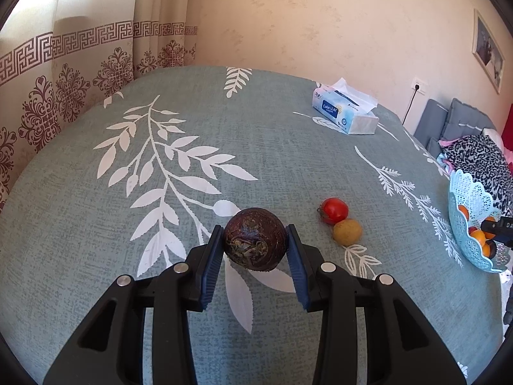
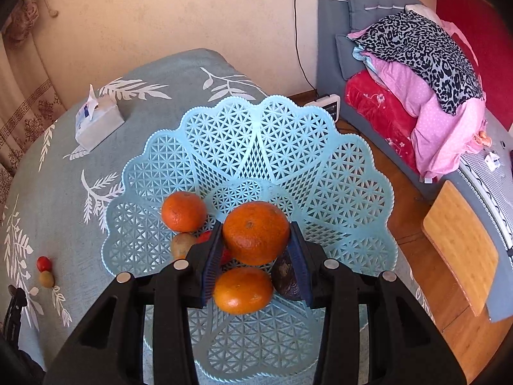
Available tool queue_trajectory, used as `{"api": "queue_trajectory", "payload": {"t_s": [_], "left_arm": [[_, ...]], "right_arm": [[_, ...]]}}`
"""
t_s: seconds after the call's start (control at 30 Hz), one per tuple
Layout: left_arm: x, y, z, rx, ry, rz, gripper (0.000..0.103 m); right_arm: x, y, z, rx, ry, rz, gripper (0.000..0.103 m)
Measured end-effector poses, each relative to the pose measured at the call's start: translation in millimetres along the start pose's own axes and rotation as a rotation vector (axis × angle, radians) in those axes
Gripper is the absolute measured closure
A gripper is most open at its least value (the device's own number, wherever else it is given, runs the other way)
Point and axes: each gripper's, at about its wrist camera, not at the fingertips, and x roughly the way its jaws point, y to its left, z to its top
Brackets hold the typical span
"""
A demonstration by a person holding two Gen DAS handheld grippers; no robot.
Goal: Organize fruits
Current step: 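Carry the orange into the basket and open the right tool, then carry the dark round fruit into the basket and open the left tool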
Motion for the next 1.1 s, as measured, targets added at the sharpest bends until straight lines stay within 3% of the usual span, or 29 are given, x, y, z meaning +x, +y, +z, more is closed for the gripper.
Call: {"api": "queue_trajectory", "payload": {"t_s": [0.3,0.67,0.87,1.1], "left_arm": [[-5,-2,1,0.008,-0.019,0.000,0.064],[-27,-25,5,0.070,-0.073,-0.017,0.064],[-35,-72,10,0.157,-0.050,-0.087,0.064],[-39,-151,23,0.238,-0.028,-0.265,0.064]], "right_arm": [[-23,-8,-7,0.029,-0.052,0.040,0.060],[-69,-17,-22,0.042,-0.197,0.084,0.060],[-75,-26,-20,0.067,-0.252,0.117,0.060],[-78,-46,1,0.105,-0.279,0.138,0.058]]}}
